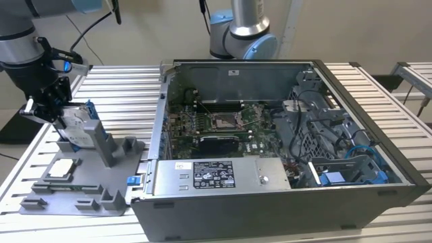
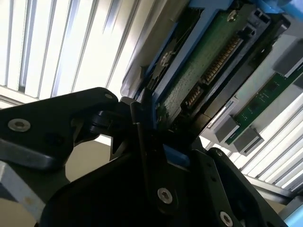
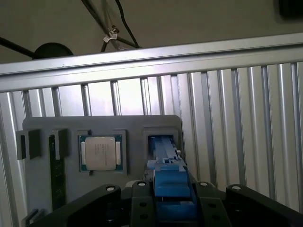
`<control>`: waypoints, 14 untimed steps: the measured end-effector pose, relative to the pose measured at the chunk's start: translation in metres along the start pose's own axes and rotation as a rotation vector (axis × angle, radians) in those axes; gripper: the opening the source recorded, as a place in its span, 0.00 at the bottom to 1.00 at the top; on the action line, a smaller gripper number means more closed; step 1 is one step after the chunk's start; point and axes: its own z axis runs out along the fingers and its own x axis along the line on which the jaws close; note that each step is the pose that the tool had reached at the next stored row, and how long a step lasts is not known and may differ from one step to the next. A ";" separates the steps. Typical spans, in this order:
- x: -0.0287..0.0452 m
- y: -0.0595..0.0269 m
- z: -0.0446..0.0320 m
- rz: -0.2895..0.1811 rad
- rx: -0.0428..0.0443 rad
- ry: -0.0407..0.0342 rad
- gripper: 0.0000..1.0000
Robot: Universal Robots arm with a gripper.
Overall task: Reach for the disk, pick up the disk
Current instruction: 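Pick up the disk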
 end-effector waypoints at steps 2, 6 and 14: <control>0.0000 0.0000 0.0000 0.000 0.0001 -0.0001 0.00; 0.0000 0.0000 -0.0001 0.000 -0.0001 0.0000 0.00; 0.0000 0.0000 -0.0003 0.000 -0.0001 0.0000 0.00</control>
